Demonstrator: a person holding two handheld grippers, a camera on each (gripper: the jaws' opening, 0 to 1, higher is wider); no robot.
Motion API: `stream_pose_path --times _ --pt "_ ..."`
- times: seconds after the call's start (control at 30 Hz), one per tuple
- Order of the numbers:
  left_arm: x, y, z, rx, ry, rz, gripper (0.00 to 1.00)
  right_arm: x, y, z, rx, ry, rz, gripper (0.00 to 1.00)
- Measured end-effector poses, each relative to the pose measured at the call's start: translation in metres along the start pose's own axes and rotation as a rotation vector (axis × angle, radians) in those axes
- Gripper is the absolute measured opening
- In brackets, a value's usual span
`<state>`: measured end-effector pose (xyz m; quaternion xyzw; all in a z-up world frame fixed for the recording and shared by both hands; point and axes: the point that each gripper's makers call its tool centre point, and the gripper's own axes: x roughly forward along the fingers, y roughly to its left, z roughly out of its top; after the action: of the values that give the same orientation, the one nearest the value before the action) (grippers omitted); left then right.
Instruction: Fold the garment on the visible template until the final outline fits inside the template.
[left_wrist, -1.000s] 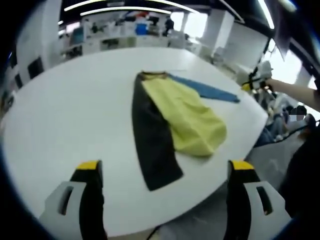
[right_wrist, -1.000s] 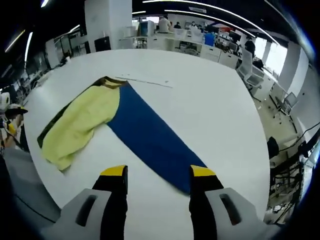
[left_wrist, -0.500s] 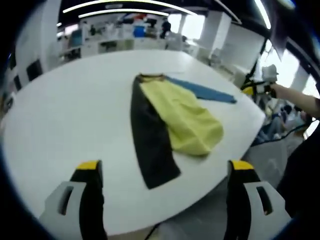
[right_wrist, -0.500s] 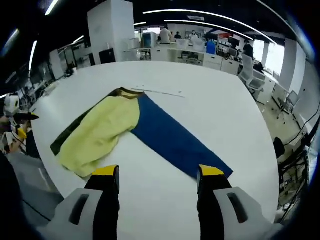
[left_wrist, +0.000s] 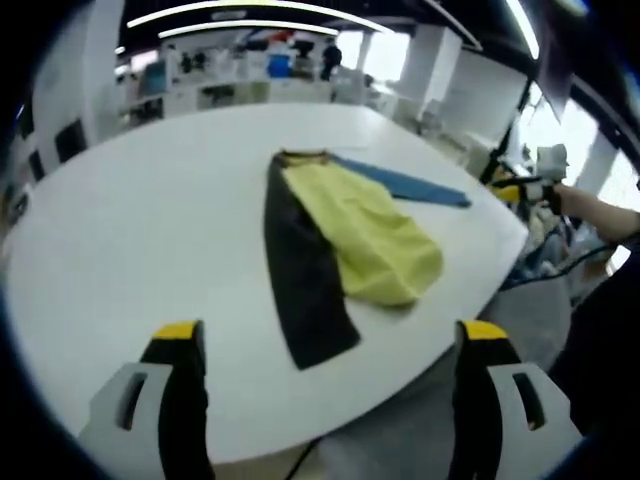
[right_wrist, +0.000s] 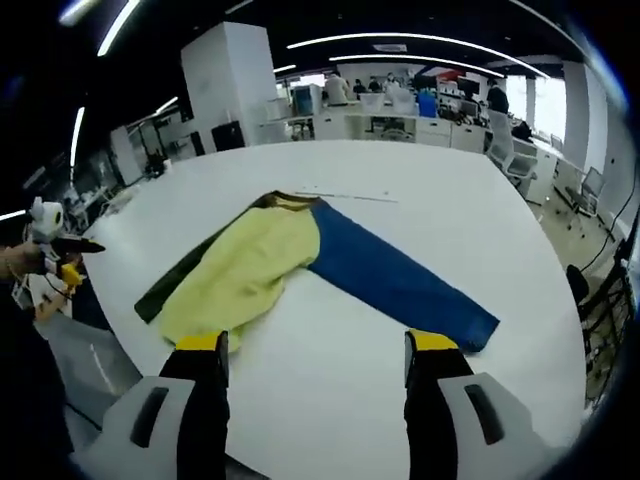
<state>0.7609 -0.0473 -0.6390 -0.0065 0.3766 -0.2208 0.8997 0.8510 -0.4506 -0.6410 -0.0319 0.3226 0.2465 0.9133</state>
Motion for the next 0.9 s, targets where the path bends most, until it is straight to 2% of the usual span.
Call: stream_pose_path --times 0.2,0.37,0.43,0.63,0.9 --pt "-0.005 -0.001 -0.001 0.000 -0.009 0.000 0.99 -0.010 0.028 0.003 0.012 -0.055 0.059 0.75" --pt "-0.008 -0.002 -0.004 0.000 -0.009 0.003 0.99 -0.017 0.044 0.002 0.020 -0.070 0.102 0.78" --pt "-0.009 -0.002 -0.004 -0.002 -0.012 0.004 0.99 -0.019 0.046 -0.001 0.022 -0.064 0.115 0.77" --pt "-0.015 -0.002 -0.006 -0.003 -0.019 0.010 0.99 -0.031 0.051 -0.001 0.038 -0.103 0.122 0.81" --pt "-0.023 -0.003 -0.010 -0.002 -0.021 0.013 0.99 -0.046 0.057 -0.002 0.056 -0.141 0.125 0.89"
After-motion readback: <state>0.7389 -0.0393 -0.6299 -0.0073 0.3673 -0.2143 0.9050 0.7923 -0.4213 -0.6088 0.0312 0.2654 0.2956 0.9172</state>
